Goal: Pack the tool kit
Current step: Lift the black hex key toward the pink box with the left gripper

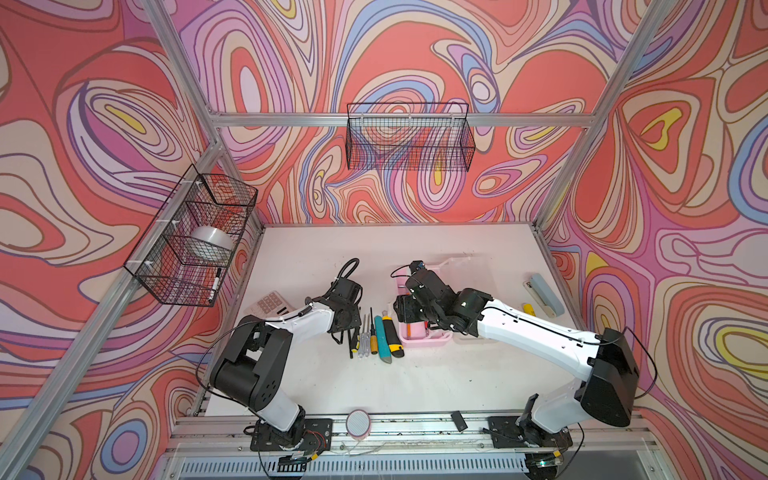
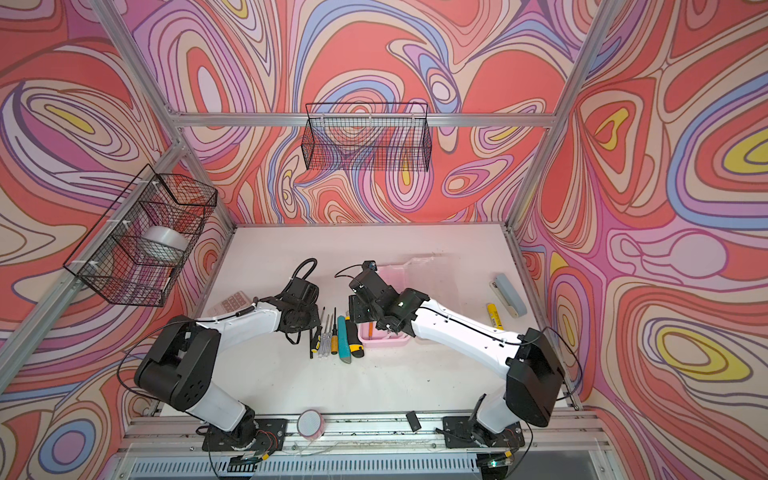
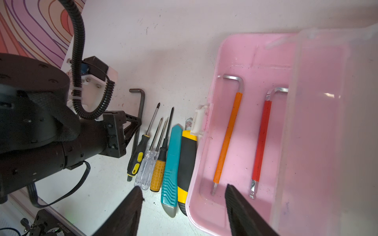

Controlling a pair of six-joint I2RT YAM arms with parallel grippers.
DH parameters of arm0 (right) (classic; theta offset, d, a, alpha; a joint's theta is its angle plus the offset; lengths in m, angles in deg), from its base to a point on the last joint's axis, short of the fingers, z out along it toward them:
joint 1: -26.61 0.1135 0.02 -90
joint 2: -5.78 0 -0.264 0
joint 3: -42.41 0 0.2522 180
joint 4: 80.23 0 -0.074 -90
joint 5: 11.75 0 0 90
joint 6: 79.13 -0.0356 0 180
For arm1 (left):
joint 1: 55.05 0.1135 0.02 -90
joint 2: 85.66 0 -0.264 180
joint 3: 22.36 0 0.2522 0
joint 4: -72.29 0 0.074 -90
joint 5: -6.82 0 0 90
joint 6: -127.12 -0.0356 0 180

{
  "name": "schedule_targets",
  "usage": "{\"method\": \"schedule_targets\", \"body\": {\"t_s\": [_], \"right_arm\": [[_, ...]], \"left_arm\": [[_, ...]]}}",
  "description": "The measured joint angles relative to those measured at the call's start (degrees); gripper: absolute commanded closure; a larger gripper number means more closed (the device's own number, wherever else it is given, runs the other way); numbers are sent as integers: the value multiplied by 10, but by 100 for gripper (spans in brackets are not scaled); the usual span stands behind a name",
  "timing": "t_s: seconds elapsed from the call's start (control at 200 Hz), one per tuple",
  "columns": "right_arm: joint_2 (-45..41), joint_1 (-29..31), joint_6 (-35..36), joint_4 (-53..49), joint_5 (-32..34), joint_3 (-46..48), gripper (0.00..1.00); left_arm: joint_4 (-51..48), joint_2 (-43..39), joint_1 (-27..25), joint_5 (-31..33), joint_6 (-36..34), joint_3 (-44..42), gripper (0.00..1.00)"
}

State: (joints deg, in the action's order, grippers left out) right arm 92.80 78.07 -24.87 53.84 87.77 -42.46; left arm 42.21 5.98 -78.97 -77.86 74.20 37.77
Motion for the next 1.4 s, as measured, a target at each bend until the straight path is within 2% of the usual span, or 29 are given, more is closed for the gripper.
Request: {"method": "schedule_targets", "body": {"t_s": [0.215, 0.451, 1.142, 1.297, 1.402], "right_arm": [[2, 0, 1, 0, 2, 0, 32], [5, 0, 1, 0, 2, 0, 32], [25, -1, 10, 0, 16, 0, 32], [25, -5, 13, 0, 20, 0, 32], [23, -11, 15, -1, 21, 0, 32]], "left_arm": [[5, 4, 0, -2, 0, 0, 90], [12, 7, 0, 1, 0, 0, 100], [-32, -23, 1, 57, -25, 29, 100], [-48, -47, 1, 55, -30, 42, 100], [-56, -80, 3, 31, -30, 49, 100]]}}
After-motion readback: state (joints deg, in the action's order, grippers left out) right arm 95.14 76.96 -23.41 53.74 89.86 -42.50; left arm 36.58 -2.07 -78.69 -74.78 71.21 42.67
